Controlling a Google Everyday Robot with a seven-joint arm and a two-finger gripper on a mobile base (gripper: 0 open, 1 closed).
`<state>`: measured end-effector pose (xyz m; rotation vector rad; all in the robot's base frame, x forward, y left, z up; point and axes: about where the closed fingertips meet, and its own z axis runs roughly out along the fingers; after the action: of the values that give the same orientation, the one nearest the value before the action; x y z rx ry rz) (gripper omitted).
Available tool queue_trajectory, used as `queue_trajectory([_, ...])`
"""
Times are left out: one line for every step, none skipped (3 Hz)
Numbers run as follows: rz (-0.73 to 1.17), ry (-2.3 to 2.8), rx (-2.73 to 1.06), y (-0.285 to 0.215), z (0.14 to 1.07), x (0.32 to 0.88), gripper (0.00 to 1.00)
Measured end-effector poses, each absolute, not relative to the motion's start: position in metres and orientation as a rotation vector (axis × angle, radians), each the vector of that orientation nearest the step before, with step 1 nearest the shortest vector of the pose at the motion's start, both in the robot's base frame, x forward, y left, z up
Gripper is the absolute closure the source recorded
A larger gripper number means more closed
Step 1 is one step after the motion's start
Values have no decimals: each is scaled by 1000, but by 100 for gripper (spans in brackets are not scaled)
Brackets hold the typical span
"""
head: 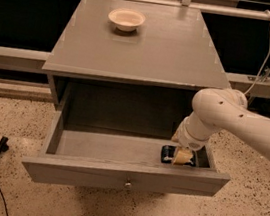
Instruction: Pick rxbar blueberry from top drawer and place on counter
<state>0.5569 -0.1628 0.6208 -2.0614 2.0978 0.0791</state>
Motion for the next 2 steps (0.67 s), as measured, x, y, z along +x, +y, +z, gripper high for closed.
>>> queue_trajectory([96,2072,-2091,-154,607,565,35])
queue_trajectory([139,2054,-2115,-153,599,574,61])
